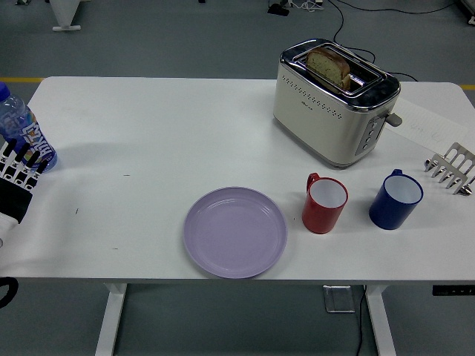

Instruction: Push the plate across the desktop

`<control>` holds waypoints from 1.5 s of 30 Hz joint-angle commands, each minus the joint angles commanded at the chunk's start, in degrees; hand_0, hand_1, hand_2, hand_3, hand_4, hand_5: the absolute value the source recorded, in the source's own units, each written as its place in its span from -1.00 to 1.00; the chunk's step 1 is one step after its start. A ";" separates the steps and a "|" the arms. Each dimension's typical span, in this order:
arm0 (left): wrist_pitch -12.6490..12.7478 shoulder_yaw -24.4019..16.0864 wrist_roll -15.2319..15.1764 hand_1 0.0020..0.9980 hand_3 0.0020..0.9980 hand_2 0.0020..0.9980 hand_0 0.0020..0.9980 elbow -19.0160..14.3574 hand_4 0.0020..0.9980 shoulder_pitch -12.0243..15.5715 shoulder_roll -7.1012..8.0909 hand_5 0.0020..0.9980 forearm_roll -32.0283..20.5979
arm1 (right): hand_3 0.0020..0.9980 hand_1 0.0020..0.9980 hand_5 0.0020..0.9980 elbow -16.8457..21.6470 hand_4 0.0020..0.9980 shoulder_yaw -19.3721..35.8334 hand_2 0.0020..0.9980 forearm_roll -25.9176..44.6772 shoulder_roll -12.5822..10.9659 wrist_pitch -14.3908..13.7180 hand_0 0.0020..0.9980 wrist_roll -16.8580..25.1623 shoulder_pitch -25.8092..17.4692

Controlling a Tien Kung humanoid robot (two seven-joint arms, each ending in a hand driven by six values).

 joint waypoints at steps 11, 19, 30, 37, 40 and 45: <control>1.94 -0.23 -1.31 0.77 0.74 0.78 0.71 -0.19 0.12 0.04 -0.35 1.00 1.05 | 0.19 0.05 0.05 -0.05 -0.26 -0.05 0.21 0.05 -0.03 0.07 0.18 0.09 0.22; 5.98 -0.14 -5.08 0.77 0.75 0.78 0.71 -0.59 0.11 -0.01 -0.77 1.00 1.91 | 0.19 0.05 0.05 -0.06 -0.26 -0.11 0.21 -0.02 -0.08 0.11 0.18 0.11 0.34; 6.13 -0.41 -4.68 0.76 0.74 0.77 0.70 -0.38 0.11 0.12 -0.90 1.00 2.15 | 0.18 0.05 0.05 -0.06 -0.26 -0.14 0.21 -0.07 -0.11 0.07 0.18 0.07 0.32; 6.49 -0.19 -4.93 0.76 0.72 0.77 0.70 -0.16 0.11 -0.53 -1.24 1.00 2.36 | 0.18 0.05 0.05 -0.06 -0.26 -0.58 0.20 0.74 -0.19 -0.08 0.18 0.35 0.43; 6.63 -0.14 -5.09 0.76 0.73 0.77 0.70 -0.15 0.10 -0.63 -1.26 1.00 2.44 | 0.18 0.05 0.05 -0.04 -0.26 -0.58 0.21 0.94 -0.09 -0.13 0.18 0.31 0.49; 6.66 0.03 -5.06 0.76 0.72 0.77 0.69 -0.10 0.10 -0.36 -1.18 1.00 2.69 | 0.18 0.05 0.05 -0.01 -0.26 -0.55 0.21 1.12 0.09 -0.20 0.18 0.23 0.51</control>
